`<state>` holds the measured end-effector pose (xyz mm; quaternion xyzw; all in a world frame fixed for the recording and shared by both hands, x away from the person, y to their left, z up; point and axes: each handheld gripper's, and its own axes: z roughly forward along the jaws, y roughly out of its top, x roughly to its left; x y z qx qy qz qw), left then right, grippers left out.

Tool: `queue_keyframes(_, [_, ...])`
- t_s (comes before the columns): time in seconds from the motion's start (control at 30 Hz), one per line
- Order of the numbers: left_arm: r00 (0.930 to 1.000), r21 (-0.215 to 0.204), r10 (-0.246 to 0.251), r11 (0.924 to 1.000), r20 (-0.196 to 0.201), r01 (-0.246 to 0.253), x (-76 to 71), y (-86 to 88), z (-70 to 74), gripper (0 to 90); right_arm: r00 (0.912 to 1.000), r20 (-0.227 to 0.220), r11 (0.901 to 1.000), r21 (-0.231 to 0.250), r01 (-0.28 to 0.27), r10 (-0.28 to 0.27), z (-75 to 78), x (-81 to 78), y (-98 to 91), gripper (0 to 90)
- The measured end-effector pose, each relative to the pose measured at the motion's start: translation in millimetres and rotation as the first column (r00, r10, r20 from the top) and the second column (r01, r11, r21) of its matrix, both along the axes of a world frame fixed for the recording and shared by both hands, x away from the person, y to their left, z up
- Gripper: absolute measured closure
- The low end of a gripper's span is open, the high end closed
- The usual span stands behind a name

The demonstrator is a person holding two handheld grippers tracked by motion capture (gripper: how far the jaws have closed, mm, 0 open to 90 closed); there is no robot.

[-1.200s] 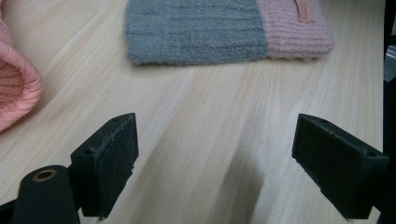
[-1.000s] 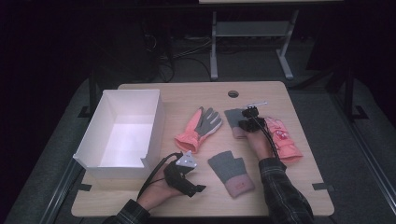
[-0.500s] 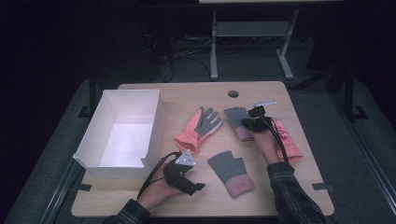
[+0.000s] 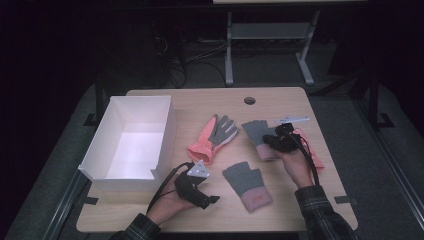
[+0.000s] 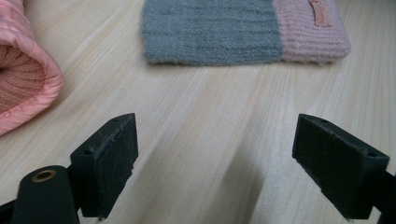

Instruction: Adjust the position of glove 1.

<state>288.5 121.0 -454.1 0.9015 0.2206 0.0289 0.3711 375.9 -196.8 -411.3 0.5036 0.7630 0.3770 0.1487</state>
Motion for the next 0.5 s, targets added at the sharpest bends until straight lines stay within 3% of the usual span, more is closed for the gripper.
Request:
queue_keyframes(0.3, [0.9999, 0.007, -0.009, 0.9999, 0.004, 0.009, -1.4, -1.1, 0.1, 14.0, 0.9986, -0.001, 0.9985, -0.013, -0.053, 0.053, 4.3, -35.7, -2.3, 86.6])
queue_keyframes(0.5, [0.9998, 0.016, -0.017, 0.9997, 0.005, 0.017, -0.1, -2.0, -0.9, 14.1, 0.9946, -0.023, 0.9948, 0.007, -0.102, 0.102, 4.3, -60.6, 1.8, 86.7])
